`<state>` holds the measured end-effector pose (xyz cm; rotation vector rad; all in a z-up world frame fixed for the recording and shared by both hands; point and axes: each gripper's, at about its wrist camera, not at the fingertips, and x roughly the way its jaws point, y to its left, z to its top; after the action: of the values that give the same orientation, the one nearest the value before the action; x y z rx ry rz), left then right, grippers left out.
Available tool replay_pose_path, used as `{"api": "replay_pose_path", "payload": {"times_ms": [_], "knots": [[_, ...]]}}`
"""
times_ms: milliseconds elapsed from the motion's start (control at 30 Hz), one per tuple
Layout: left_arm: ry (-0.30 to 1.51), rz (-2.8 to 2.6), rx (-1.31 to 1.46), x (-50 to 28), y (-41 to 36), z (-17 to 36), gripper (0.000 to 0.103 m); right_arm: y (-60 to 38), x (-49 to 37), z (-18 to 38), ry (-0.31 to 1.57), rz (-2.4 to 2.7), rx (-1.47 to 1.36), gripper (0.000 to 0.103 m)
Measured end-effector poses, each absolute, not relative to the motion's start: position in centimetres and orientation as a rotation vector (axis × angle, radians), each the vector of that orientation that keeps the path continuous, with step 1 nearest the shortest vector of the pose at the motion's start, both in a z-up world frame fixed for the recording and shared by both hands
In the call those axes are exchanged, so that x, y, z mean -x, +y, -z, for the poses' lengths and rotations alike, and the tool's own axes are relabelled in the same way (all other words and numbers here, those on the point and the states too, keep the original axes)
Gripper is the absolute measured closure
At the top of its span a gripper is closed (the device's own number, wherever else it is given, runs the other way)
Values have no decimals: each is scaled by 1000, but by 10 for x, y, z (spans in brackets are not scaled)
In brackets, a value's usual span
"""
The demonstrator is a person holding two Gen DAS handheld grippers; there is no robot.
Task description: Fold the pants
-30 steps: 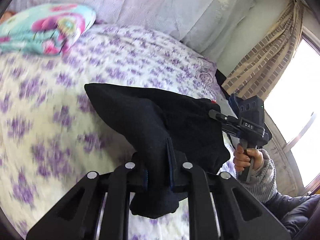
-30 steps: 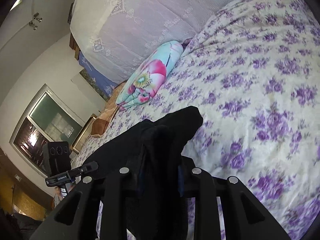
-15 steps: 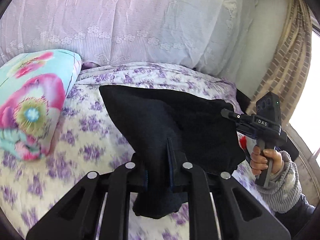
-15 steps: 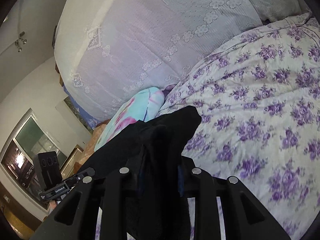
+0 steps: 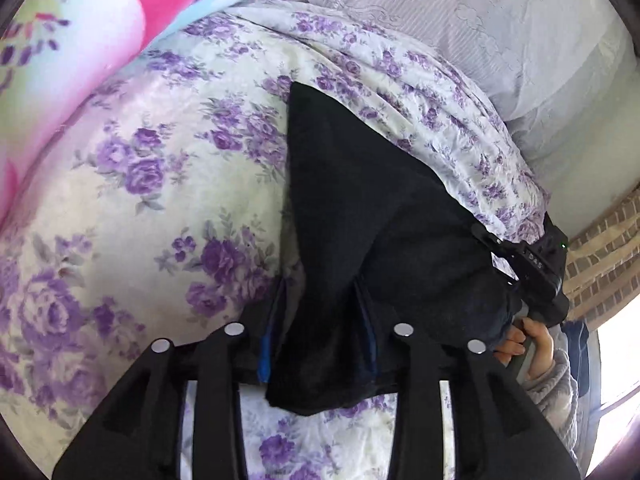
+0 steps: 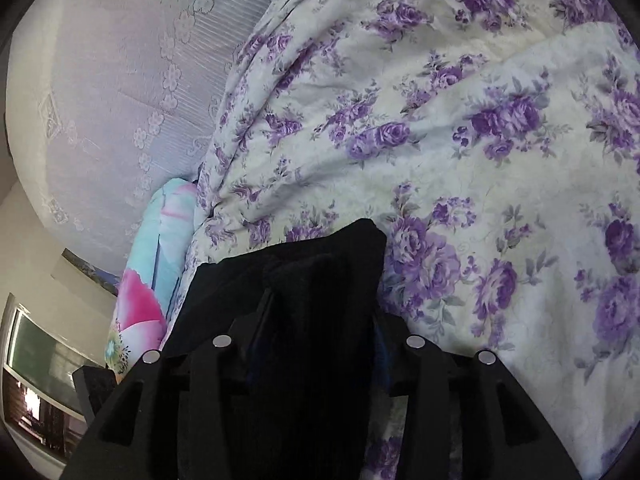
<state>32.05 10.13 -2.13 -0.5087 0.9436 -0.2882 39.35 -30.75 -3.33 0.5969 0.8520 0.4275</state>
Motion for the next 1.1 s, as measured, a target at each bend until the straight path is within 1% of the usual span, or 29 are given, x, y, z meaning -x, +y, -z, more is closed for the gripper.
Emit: {"api": "replay_pose_path", "payload": {"times_ms": [33, 67, 100, 133, 167, 200, 233, 300, 367, 400, 467, 533, 600, 700, 733, 767, 800, 833, 867, 967, 1100], "knots": [[932, 260, 498, -316, 102, 18, 66, -309, -387, 26, 830, -384, -578, 54], [916, 224, 481, -310, 101, 13, 62, -311, -377, 18, 794, -349, -572, 53], [893, 184, 458, -299, 97, 8, 53, -314, -365, 8, 753, -335, -582, 49], [856, 148, 432, -289, 95, -2, 49, -316, -354, -1, 721, -343, -603, 41], [820, 141, 415, -278, 92, -9, 42, -315, -341, -8, 699, -365, -622, 37], [784, 146, 403, -269, 89, -19, 33, -311, -325, -16, 686, -390, -616, 27], [752, 147, 385, -260, 83, -27, 19, -304, -313, -20, 683, -400, -575, 16], [732, 131, 323, -252, 67, -35, 6, -282, -293, -18, 702, -338, -386, 5], [757, 91, 202, -257, 47, -26, 6, -268, -290, 4, 790, -248, -227, 4], [770, 60, 163, -259, 43, -19, 6, -268, -293, 23, 859, -219, -201, 3], [850, -41, 116, -270, 40, 11, 5, -280, -291, 20, 844, -235, -264, 4], [893, -21, 190, -276, 49, 20, 4, -277, -290, 22, 855, -224, -226, 4], [868, -15, 243, -274, 59, 16, 4, -274, -282, 15, 806, -185, -204, 4], [856, -25, 269, -268, 64, 16, 4, -268, -253, -11, 610, -145, -129, 4], [850, -30, 264, -266, 64, 14, 4, -263, -251, -12, 608, -122, -82, 4], [847, -39, 257, -265, 64, 13, 4, -255, -258, -5, 670, -101, -15, 4], [846, -50, 253, -261, 64, 14, 4, -249, -271, 10, 792, -113, 28, 4], [844, -65, 251, -257, 64, 12, 4, -250, -281, 22, 875, -134, 13, 4], [839, -76, 250, -251, 65, 10, 5, -258, -282, 21, 875, -150, -39, 4], [797, -87, 278, -225, 65, 3, 5, -279, -264, 14, 809, -137, -153, 4], [738, -96, 306, -187, 61, -11, 5, -281, -221, 0, 715, -79, -177, 4]]}}
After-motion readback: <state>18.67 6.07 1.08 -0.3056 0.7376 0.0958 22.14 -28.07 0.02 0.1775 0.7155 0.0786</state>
